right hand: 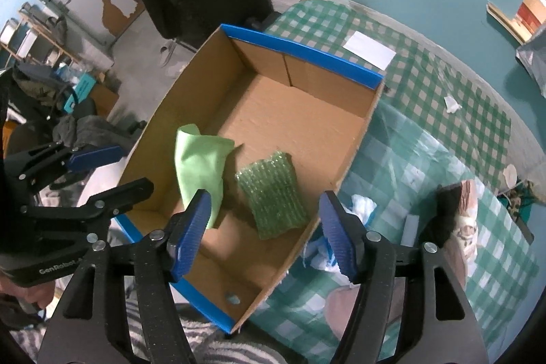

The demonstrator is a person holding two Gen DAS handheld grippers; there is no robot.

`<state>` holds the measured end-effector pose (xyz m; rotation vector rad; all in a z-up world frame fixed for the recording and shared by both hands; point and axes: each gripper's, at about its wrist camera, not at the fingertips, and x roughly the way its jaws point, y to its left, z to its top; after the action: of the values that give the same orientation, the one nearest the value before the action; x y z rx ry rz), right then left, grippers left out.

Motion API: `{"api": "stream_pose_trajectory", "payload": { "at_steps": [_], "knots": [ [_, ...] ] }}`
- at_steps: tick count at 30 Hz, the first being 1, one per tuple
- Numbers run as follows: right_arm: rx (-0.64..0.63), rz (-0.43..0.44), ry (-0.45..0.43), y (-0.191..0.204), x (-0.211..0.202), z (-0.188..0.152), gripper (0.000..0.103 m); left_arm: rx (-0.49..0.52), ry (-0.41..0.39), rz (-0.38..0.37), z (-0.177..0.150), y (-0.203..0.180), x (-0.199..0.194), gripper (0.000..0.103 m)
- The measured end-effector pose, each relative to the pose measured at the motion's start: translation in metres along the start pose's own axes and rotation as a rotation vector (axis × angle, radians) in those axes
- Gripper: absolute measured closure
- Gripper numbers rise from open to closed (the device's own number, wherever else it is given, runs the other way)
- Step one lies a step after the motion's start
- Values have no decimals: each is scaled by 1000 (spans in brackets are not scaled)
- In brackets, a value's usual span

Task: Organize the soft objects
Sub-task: 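Open both tools to drop the cloth and scrubber into the box, then move the right tool back over the grey fleece mitten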

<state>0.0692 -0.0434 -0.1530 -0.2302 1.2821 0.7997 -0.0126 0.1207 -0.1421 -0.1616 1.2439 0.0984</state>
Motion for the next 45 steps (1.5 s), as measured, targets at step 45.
{"api": "stream_pose_trajectory", "payload": {
  "at_steps": [45],
  "knots": [
    [425,-133,34,-170,-52,-138,24,291,34,-123,2,-167,14,40]
  ]
}}
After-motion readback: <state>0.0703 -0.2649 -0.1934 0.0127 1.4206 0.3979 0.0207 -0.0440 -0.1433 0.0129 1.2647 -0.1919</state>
